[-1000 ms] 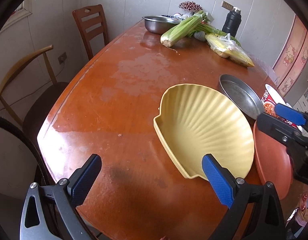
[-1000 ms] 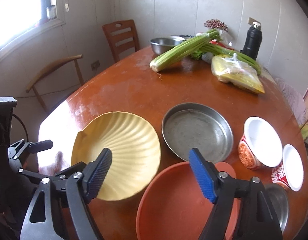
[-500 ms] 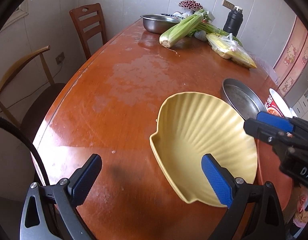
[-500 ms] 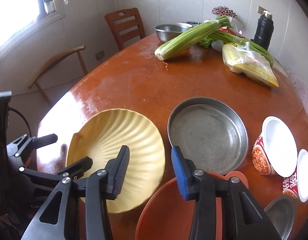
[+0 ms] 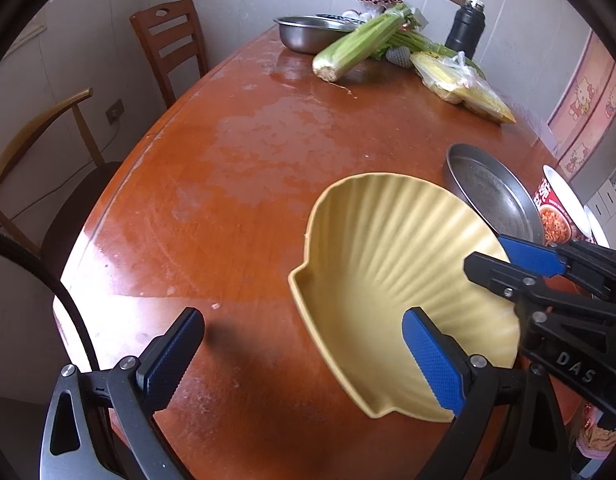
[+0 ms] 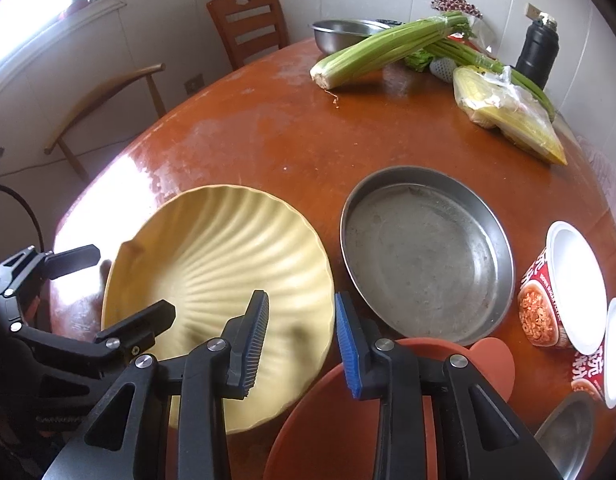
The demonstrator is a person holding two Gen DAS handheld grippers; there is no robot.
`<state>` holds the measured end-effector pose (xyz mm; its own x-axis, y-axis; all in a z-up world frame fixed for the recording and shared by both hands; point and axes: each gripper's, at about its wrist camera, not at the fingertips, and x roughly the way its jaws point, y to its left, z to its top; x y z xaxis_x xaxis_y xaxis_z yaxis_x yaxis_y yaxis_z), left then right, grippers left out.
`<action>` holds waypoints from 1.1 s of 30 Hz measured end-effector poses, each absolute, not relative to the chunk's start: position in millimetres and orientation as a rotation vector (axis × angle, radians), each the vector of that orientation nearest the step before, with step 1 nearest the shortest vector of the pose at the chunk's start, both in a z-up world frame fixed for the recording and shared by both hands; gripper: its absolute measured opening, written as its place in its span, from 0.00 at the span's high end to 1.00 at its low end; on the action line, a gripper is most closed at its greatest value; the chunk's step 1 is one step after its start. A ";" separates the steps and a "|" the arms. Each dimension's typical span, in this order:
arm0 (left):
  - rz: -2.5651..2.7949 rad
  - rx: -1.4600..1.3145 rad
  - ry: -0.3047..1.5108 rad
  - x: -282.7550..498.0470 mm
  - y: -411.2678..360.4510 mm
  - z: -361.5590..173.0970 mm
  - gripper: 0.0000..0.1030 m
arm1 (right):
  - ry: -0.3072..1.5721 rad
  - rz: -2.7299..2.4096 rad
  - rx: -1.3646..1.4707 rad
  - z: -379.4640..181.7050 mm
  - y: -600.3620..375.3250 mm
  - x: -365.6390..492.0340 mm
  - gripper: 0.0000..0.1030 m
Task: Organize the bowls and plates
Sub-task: 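Lift the yellow shell plate off the table with the right gripper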
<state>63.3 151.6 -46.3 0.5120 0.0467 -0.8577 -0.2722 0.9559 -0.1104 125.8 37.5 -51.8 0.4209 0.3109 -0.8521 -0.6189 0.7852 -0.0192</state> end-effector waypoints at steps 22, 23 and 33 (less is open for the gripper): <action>0.171 -0.217 1.001 92.9 162.2 -16.5 0.43 | 0.989 0.670 -0.259 -37.7 44.5 127.0 0.68; 0.176 -0.215 0.999 94.9 164.0 -13.9 0.43 | 0.989 0.676 -0.245 -35.1 44.8 127.7 0.67; 0.147 -0.187 0.980 128.4 177.9 0.7 0.43 | 0.986 0.675 -0.188 -22.7 48.0 136.3 0.67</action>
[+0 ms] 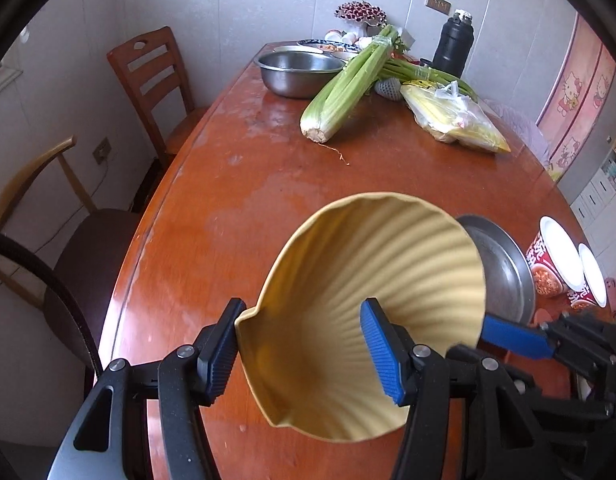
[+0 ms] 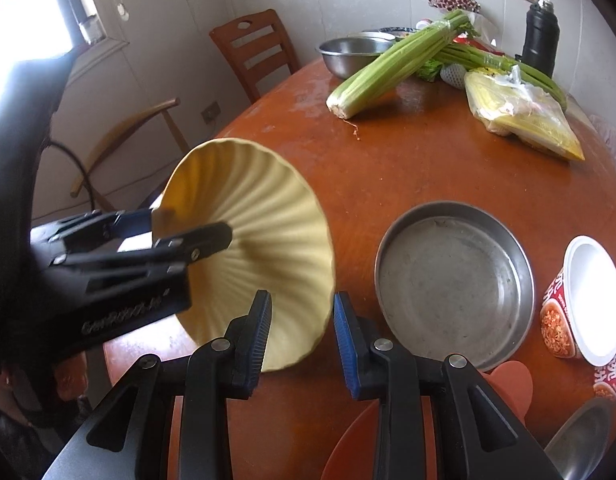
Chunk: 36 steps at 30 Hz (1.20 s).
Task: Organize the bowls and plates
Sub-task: 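Lift the yellow shell plate off the table with the right gripper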
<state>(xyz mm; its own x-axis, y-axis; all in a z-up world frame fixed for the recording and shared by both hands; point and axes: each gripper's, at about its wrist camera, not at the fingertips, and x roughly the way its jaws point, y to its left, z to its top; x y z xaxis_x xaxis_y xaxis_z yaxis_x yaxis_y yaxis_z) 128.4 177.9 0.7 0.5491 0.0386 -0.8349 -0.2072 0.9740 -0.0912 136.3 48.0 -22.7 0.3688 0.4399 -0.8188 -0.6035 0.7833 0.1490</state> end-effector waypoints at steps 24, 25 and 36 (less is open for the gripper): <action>0.107 -0.184 1.040 149.5 185.3 -35.1 0.43 | 1.104 0.624 -0.073 -48.6 51.1 136.5 0.67; 0.110 -0.178 1.040 149.4 184.0 -35.3 0.43 | 1.105 0.620 -0.070 -48.5 49.6 137.1 0.67; 0.064 -0.209 1.005 149.3 182.5 -32.4 0.43 | 1.042 0.592 -0.062 -28.4 34.1 123.7 0.67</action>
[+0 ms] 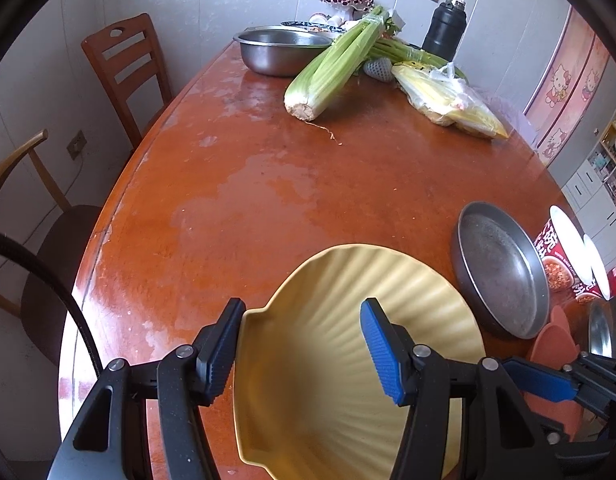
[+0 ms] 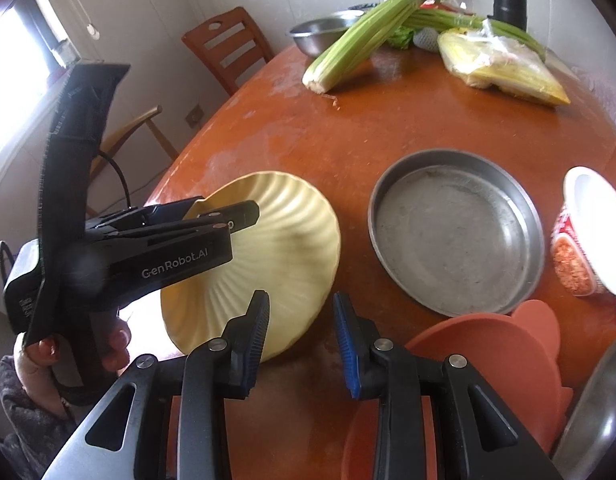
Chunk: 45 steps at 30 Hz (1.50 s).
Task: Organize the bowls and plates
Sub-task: 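Lift the yellow shell plate off the table with the right gripper, then lower the yellow plate onto the table and open the right gripper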
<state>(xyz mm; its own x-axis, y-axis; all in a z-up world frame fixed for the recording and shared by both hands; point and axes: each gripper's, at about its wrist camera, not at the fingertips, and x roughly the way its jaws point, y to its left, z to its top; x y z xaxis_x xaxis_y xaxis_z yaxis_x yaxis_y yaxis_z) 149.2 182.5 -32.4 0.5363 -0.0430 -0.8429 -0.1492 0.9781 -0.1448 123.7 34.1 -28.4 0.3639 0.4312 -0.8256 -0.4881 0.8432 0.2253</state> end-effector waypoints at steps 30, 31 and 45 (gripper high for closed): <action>-0.078 -0.083 0.838 99.5 113.8 40.2 0.41 | 0.886 0.448 0.020 26.1 -51.1 62.5 0.64; -0.088 -0.079 0.838 98.2 109.5 40.7 0.41 | 0.883 0.443 0.021 27.3 -53.7 59.4 0.64; -0.156 -0.013 0.838 86.6 67.3 39.1 0.41 | 0.849 0.388 0.058 38.8 -84.6 26.9 0.63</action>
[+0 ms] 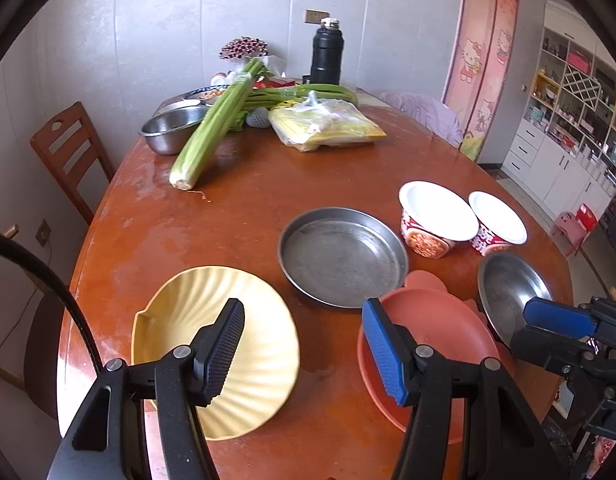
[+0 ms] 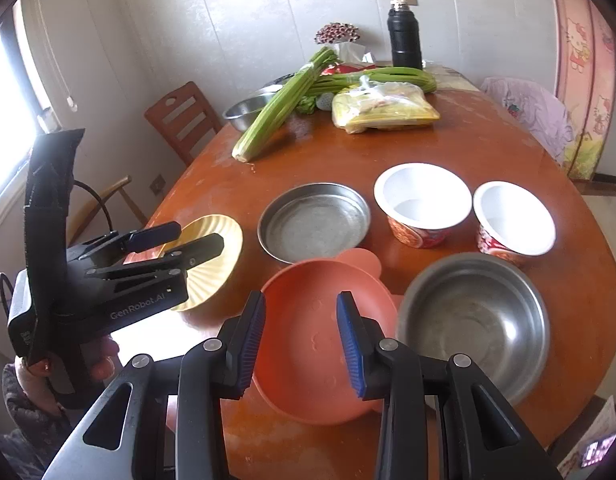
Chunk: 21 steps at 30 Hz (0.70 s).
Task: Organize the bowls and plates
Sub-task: 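Lower the yellow plate onto the table and open the right gripper, then move the right gripper toward the rim of the orange bear-ear plate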
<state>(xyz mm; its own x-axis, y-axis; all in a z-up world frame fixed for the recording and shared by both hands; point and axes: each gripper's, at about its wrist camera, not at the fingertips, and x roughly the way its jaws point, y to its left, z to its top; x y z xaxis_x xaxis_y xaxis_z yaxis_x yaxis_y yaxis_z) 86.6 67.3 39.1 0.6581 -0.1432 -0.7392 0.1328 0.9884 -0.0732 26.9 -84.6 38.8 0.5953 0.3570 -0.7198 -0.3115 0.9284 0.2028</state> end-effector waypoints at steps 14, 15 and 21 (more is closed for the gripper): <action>-0.230 0.045 0.879 81.7 31.3 17.8 0.41 | 0.865 0.331 0.107 25.4 -115.8 -15.0 0.58; -0.232 0.046 0.884 82.1 29.8 15.6 0.41 | 0.870 0.328 0.112 23.1 -117.8 -16.5 0.58; -0.222 0.053 0.920 85.1 25.8 0.8 0.41 | 0.921 0.295 0.167 5.2 -132.8 -24.5 0.58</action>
<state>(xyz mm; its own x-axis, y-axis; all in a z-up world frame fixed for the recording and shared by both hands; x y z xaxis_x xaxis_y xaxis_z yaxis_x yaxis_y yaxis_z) 85.1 25.8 0.8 0.5848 -0.1677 -0.7937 0.2129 0.9758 -0.0493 -24.5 -132.8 5.2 0.5691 0.3207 -0.7572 -0.1786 0.9470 0.2669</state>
